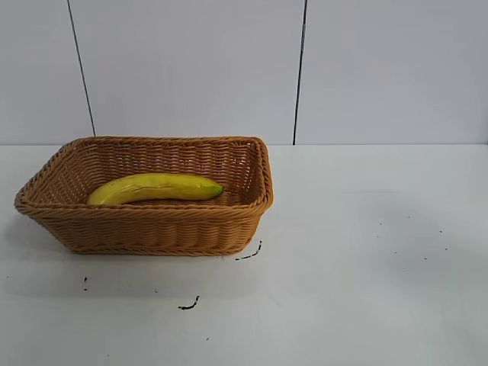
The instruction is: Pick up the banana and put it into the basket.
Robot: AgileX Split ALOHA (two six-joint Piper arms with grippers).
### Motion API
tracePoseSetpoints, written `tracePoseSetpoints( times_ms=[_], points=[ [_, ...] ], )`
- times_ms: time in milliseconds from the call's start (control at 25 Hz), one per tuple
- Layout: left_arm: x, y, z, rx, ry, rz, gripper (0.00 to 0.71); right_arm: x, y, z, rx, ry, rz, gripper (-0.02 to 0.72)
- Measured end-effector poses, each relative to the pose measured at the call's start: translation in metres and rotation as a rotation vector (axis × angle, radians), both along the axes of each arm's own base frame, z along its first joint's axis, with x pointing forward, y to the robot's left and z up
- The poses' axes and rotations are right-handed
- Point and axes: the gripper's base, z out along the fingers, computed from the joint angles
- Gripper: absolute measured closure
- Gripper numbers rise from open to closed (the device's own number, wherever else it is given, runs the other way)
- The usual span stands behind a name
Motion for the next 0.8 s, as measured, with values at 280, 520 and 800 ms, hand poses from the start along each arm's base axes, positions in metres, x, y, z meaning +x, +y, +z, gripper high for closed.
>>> tracePoseSetpoints(
  times_ms=[280,520,800],
  points=[
    [0.000,0.000,0.000,0.000,0.000,0.000,0.020,-0.021,0.000,0.000,0.005,-0.128,0.004,0.011],
    [0.000,0.000,0.000,0.000,0.000,0.000,0.020,-0.021,0.000,0.000,0.012,-0.134,0.009,0.011],
    [0.000,0.000,0.000,0.000,0.000,0.000,0.020,-0.022,0.001,0.000,0.017,-0.134,0.012,0.011]
  ],
)
